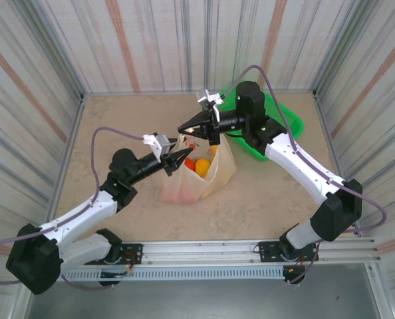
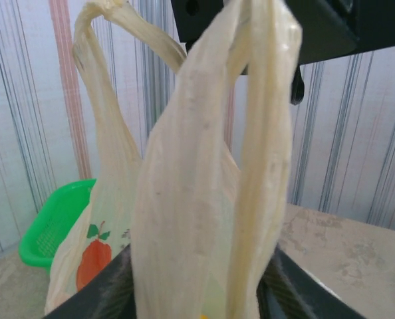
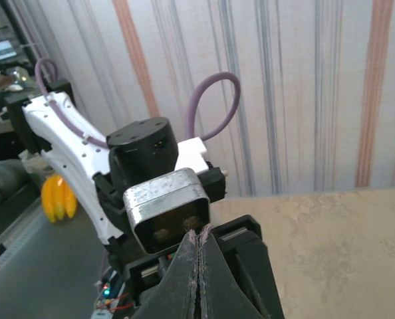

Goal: Place the fake fruits into the plastic bag and tie a complex knot

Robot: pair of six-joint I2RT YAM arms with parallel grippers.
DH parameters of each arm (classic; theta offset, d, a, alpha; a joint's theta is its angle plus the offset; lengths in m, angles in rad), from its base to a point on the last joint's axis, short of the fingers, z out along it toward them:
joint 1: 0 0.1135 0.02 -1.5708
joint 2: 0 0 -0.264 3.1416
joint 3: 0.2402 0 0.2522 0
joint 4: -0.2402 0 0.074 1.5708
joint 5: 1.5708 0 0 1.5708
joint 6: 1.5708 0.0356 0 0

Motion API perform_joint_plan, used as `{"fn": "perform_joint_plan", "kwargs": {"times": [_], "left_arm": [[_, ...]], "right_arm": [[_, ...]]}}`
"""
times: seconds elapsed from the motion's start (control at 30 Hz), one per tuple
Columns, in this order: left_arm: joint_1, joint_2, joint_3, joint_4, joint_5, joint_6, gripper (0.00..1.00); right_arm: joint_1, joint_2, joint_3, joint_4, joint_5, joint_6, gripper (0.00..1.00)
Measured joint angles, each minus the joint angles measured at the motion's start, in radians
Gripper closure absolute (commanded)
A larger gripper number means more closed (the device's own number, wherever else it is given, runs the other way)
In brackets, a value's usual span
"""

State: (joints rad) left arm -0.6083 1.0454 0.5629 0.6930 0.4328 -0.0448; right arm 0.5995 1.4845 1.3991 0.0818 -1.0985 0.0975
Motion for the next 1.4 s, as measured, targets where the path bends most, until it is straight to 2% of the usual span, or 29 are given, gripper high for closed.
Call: {"fn": "perform_joint_plan", "kwargs": {"times": [0.2,0.27,0.37,0.4,0.43,0.47,0.53,0.7,0.8,0.9,0.97,1.03,1.2,1.4], "left_arm": [[-0.01,0.007,-0.016,0.017,-0.019,-0.005,0.64],[-0.01,0.008,-0.016,0.019,-0.027,-0.008,0.75],[-0.01,0.008,-0.016,0.018,-0.032,-0.007,1.0],[-0.01,0.01,-0.015,0.018,-0.031,-0.005,1.0],[-0.01,0.011,-0.015,0.016,-0.024,-0.006,1.0],[-0.008,0.013,-0.014,0.014,-0.017,-0.002,1.0],[0.0,0.015,-0.014,0.014,-0.001,-0.003,1.0],[0.05,0.015,-0.013,0.01,0.06,-0.005,1.0],[0.072,0.021,-0.008,0.006,0.099,-0.008,1.0],[0.082,0.023,-0.003,0.002,0.131,-0.009,1.0],[0.09,0.023,0.0,-0.004,0.152,-0.009,1.0],[0.099,0.023,0.002,-0.008,0.167,-0.009,1.0],[0.103,0.023,0.004,-0.009,0.196,-0.013,1.0],[0.103,0.023,0.005,-0.009,0.212,-0.024,1.0]], "right_arm": [[-0.006,-0.006,-0.032,0.068,0.037,0.034,1.0],[-0.006,-0.01,-0.044,0.085,0.051,0.045,1.0],[-0.006,-0.016,-0.06,0.107,0.06,0.056,1.0],[-0.006,-0.017,-0.063,0.112,0.063,0.058,0.93],[-0.006,-0.018,-0.065,0.113,0.066,0.063,0.72],[-0.006,-0.019,-0.066,0.115,0.071,0.069,0.57],[-0.006,-0.029,-0.069,0.116,0.085,0.07,0.41],[-0.03,-0.118,-0.079,0.102,0.103,0.04,0.36],[-0.054,-0.215,-0.086,0.072,0.112,-0.012,0.25],[-0.076,-0.341,-0.144,0.052,0.17,-0.097,0.09],[-0.093,-0.408,-0.209,0.052,0.213,-0.14,0.04],[-0.122,-0.437,-0.265,0.052,0.244,-0.181,0.03],[-0.175,-0.335,-0.333,0.053,0.255,-0.209,0.01],[-0.243,-0.143,-0.327,0.075,0.122,-0.214,0.04]]}}
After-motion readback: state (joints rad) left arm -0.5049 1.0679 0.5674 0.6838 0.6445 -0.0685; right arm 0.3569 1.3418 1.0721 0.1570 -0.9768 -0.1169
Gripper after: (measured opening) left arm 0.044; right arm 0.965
